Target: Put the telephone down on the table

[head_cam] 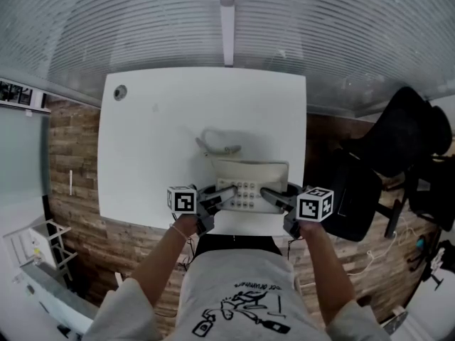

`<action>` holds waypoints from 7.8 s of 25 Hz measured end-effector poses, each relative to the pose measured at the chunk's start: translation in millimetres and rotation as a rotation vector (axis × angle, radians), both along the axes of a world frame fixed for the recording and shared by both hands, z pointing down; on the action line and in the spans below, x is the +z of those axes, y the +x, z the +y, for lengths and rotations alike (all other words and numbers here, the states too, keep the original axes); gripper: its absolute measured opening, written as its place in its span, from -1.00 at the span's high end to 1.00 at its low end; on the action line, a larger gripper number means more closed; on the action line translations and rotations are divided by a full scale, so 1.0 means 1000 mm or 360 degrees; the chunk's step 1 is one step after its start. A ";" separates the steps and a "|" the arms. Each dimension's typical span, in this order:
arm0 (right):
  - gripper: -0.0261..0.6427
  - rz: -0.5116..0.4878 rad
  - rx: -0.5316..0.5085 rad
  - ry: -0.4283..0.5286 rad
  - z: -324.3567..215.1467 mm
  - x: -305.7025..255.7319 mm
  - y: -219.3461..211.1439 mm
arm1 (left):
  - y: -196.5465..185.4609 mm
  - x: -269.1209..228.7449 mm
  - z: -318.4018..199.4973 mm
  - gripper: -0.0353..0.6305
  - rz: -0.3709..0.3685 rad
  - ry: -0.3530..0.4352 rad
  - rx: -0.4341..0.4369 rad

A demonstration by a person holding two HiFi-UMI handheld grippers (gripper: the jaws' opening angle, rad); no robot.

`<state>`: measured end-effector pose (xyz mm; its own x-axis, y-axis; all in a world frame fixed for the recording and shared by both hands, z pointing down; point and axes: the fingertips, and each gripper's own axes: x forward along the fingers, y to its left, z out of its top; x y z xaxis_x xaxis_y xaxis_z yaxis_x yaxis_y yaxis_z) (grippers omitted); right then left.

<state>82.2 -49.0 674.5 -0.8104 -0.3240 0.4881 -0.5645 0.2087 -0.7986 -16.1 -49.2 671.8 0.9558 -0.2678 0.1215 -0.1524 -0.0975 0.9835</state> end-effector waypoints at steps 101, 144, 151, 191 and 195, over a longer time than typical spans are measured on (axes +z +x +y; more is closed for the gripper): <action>0.00 0.0261 -0.0165 -0.0167 0.011 0.042 -0.002 | -0.012 0.050 0.007 0.00 -0.1047 0.0056 0.0304; -0.11 0.0731 -0.0152 -0.0052 0.011 0.036 0.026 | -0.022 0.033 0.004 -0.06 -0.1138 0.0136 0.0279; -0.10 0.0904 -0.0146 0.0237 0.001 -0.009 0.038 | -0.017 -0.014 -0.002 -0.03 -0.1068 0.0266 0.0196; 0.80 0.0376 0.0113 0.1795 0.026 -0.398 -0.060 | 0.025 -0.406 0.025 0.89 -0.0577 0.1923 -0.0434; 0.80 0.0400 0.0118 0.1750 0.023 -0.393 -0.056 | 0.022 -0.399 0.020 0.89 -0.0577 0.1863 -0.0467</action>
